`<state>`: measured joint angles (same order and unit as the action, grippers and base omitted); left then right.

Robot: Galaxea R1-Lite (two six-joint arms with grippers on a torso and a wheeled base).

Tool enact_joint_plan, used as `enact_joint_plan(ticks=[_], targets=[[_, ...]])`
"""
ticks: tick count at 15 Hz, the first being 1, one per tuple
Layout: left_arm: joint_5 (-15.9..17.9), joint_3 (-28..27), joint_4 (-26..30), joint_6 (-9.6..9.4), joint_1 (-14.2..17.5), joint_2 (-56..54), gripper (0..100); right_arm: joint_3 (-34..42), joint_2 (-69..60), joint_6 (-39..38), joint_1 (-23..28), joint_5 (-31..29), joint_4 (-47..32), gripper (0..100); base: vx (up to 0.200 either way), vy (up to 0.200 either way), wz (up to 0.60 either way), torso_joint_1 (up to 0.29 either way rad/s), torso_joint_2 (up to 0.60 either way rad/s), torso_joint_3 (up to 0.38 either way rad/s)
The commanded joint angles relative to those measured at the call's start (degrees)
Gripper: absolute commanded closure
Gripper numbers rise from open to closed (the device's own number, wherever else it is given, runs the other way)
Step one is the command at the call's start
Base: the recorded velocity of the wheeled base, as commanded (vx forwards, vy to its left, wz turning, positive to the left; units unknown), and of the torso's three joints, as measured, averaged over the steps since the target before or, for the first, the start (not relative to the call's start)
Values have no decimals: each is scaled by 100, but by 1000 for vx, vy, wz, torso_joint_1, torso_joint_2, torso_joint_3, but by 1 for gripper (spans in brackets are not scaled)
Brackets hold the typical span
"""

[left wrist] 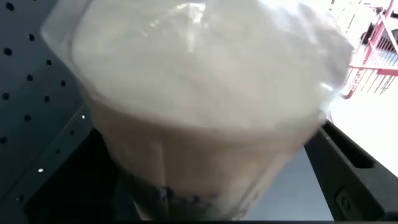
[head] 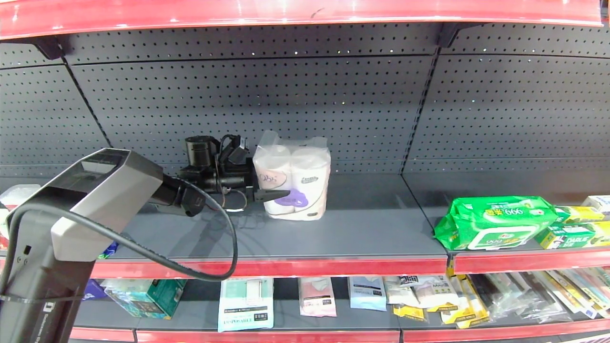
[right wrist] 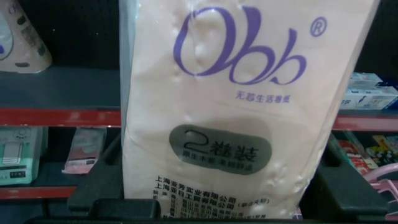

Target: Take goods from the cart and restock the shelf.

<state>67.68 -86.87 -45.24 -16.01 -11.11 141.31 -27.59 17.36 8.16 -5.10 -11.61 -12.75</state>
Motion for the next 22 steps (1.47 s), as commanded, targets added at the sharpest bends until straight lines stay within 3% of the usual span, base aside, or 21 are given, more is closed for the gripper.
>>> enact_joint_plan(ticks=[1,2,3,6,11,14,16,20,22], targets=[[-9,-84,-2,10,3,1,0,-1,13,2,0,0,1,100,0,0,0,0,0,0],[-9,-181,-11,10,3,54,0,-1,13,2,-9,0,1,100,0,0,0,0,0,0],[-18,-216,-20,10,3,63,100,-1,13,2,0,0,1,100,0,0,0,0,0,0],[-352,-181,-29,19,3,72,100,-1,13,2,0,0,1,100,0,0,0,0,0,0],[-326,21,-29,71,82,-183,100,-1,4,2,0,0,1,100,0,0,0,0,0,0],[-97,803,-82,186,276,-675,100,-1,22,2,0,0,18,100,0,0,0,0,0,0],[87,1418,-609,256,443,-965,100,-10,22,2,0,0,18,100,0,0,0,0,0,0],[131,2623,-1145,388,566,-1545,100,-1,4,2,0,0,10,100,0,0,0,0,0,0],[131,3044,-1681,405,574,-1554,100,-1,4,2,0,0,10,100,0,0,0,0,0,0]])
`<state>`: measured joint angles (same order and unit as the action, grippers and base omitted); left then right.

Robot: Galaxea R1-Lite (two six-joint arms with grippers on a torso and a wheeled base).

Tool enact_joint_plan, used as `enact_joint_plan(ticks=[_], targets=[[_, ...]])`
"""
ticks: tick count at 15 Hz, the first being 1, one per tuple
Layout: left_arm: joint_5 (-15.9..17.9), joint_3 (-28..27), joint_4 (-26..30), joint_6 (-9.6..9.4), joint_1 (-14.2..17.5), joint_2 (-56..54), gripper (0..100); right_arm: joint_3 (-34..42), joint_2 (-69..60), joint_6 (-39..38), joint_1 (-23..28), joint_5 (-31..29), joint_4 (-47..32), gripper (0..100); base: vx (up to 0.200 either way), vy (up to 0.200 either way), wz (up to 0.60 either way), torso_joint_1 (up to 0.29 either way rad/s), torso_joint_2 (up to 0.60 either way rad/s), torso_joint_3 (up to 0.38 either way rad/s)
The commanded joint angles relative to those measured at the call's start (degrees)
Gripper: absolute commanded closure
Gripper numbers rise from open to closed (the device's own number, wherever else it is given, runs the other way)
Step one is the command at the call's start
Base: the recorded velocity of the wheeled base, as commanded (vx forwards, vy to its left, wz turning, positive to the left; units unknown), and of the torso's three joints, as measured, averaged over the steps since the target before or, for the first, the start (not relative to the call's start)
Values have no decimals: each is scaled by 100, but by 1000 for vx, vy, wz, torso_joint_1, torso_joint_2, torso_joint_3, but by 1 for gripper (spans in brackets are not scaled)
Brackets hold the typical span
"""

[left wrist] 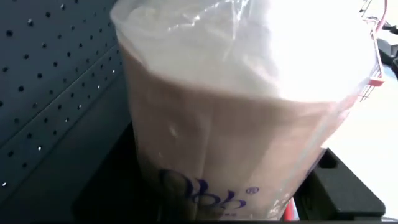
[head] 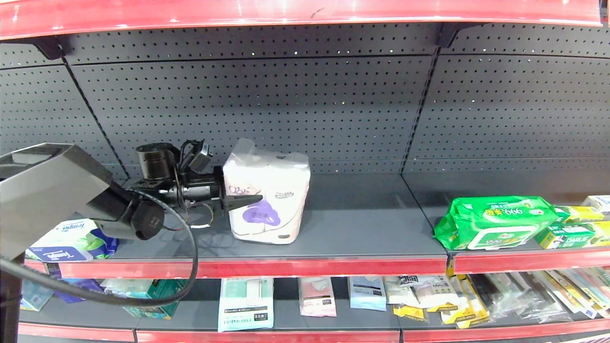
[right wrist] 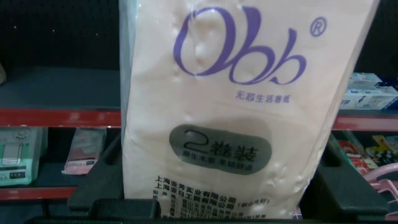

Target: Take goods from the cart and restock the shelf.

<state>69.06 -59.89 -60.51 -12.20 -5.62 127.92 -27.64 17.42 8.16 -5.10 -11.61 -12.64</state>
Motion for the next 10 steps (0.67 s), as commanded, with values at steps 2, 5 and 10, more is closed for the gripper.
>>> enact_joint_plan(ticks=[2,5,10], targets=[[-7,663,-611,227,43,-241,100,4,-11,2,0,0,7,100,0,0,0,0,0,0],[2,1023,-1296,623,43,-258,100,-14,-2,2,-9,0,16,100,0,0,0,0,0,0],[-15,1261,-1648,737,184,-162,100,-14,-2,2,-9,0,16,100,0,0,0,0,0,0]])
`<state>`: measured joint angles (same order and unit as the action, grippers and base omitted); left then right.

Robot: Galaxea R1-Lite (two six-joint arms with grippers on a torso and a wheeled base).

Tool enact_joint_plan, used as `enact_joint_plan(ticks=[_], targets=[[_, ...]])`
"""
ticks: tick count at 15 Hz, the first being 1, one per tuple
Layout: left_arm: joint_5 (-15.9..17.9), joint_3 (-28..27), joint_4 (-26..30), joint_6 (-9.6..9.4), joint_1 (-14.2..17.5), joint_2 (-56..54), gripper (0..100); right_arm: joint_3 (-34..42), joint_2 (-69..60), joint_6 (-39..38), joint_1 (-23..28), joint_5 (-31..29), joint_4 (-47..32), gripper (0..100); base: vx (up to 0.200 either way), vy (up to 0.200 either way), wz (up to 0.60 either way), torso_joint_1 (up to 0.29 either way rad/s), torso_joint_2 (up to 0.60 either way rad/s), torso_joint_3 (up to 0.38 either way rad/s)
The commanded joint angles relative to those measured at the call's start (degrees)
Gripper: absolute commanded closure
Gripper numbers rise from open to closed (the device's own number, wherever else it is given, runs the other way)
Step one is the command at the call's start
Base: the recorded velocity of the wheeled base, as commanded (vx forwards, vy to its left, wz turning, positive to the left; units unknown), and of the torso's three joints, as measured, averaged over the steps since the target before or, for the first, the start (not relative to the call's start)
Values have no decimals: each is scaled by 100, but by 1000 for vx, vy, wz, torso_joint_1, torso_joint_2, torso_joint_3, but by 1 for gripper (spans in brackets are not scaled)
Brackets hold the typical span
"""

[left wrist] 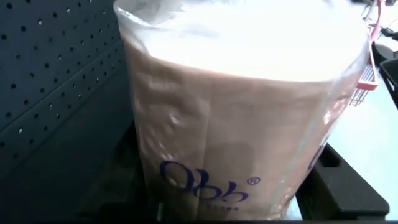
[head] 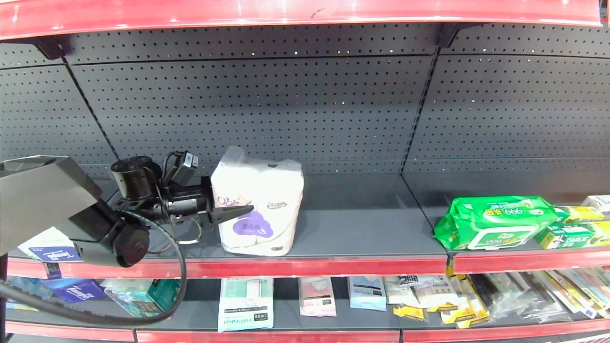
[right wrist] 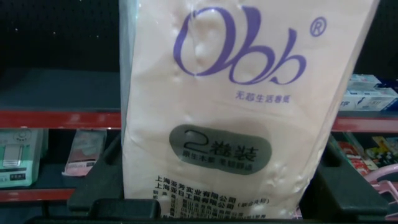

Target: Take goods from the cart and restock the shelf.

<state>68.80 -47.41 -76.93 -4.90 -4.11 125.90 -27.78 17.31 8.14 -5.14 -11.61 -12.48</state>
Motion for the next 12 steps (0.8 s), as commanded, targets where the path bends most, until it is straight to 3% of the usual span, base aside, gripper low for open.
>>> enact_joint_plan(ticks=[1,4,10,12], targets=[[-60,-23,-6,33,42,75,100,-8,9,3,5,0,0,100,0,0,0,0,0,0],[-368,4,-6,103,42,110,100,1,44,3,-4,0,-9,100,0,0,0,0,0,0],[-324,487,-445,103,288,162,100,10,62,3,-4,0,0,100,0,0,0,0,0,0],[-306,926,-929,218,288,180,100,10,62,3,-4,0,0,100,0,0,0,0,0,0]])
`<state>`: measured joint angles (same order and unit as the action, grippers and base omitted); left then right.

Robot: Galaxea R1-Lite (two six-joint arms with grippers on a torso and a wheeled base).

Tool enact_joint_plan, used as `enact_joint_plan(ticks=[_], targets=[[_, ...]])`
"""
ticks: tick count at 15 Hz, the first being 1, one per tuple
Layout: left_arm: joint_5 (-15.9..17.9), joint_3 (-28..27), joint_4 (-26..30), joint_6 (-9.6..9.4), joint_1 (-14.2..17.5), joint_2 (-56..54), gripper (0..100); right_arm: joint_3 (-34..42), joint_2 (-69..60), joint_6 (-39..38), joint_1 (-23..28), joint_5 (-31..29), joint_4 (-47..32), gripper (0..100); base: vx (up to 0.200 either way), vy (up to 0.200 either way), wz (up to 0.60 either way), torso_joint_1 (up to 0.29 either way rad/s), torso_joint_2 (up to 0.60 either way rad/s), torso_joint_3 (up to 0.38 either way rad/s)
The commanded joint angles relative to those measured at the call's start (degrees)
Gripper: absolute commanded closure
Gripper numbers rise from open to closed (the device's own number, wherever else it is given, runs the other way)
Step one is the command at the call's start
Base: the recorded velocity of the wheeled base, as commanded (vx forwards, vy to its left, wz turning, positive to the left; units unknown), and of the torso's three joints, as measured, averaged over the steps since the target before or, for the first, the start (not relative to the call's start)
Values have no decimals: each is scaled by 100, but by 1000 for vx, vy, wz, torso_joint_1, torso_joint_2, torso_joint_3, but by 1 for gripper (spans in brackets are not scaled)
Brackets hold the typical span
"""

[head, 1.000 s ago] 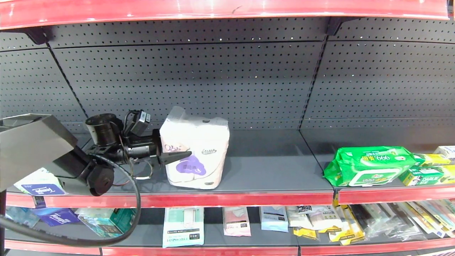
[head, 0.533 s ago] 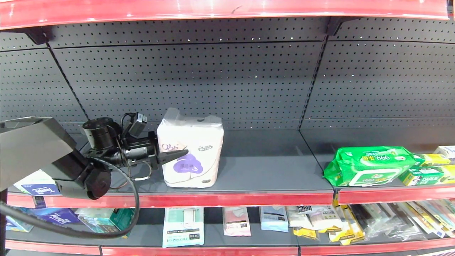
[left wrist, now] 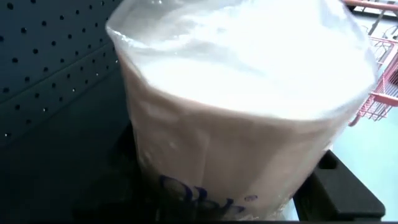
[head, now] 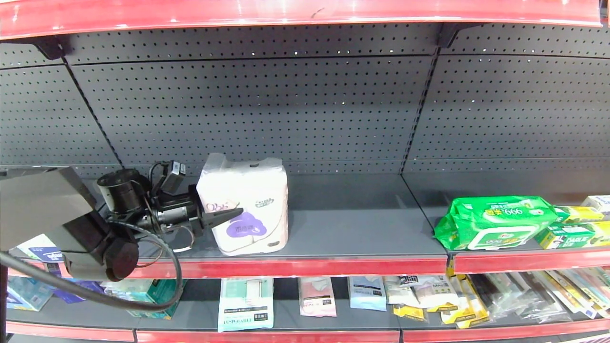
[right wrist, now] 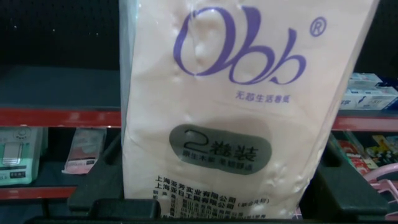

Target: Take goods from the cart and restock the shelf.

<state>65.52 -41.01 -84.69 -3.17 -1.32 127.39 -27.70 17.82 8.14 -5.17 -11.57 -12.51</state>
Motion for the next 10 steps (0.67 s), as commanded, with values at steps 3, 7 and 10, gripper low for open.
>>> enact_joint_plan(ticks=[3,7,10], targets=[[171,374,-531,255,17,93,100,1,11,3,-2,-3,3,100,0,0,0,0,0,0],[356,313,-531,273,132,233,100,-25,11,3,-2,-3,3,100,0,0,0,0,0,0],[373,322,-531,282,132,233,100,-34,11,3,-2,-3,3,100,0,0,0,0,0,0]])
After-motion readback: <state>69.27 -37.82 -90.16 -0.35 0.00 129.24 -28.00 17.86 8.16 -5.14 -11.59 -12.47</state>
